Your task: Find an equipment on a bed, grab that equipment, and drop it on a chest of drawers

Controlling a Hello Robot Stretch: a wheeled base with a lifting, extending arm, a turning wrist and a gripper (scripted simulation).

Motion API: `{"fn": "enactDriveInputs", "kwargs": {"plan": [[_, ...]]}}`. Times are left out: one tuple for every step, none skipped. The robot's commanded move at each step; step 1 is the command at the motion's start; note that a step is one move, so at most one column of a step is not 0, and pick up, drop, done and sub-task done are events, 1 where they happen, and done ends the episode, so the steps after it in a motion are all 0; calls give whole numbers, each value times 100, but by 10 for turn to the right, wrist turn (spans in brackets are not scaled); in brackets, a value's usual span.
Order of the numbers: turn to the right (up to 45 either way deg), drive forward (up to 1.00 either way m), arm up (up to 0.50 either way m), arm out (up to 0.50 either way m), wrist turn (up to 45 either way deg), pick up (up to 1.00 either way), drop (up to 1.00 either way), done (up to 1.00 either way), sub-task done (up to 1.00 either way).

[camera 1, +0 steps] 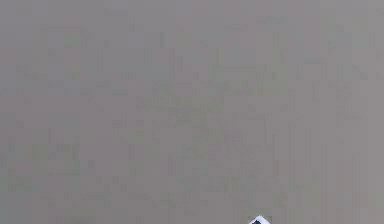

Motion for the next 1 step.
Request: {"fn": "enactDriveInputs", "kwargs": {"plan": [[450,0,0,0,0,0,0,0,0]]}}
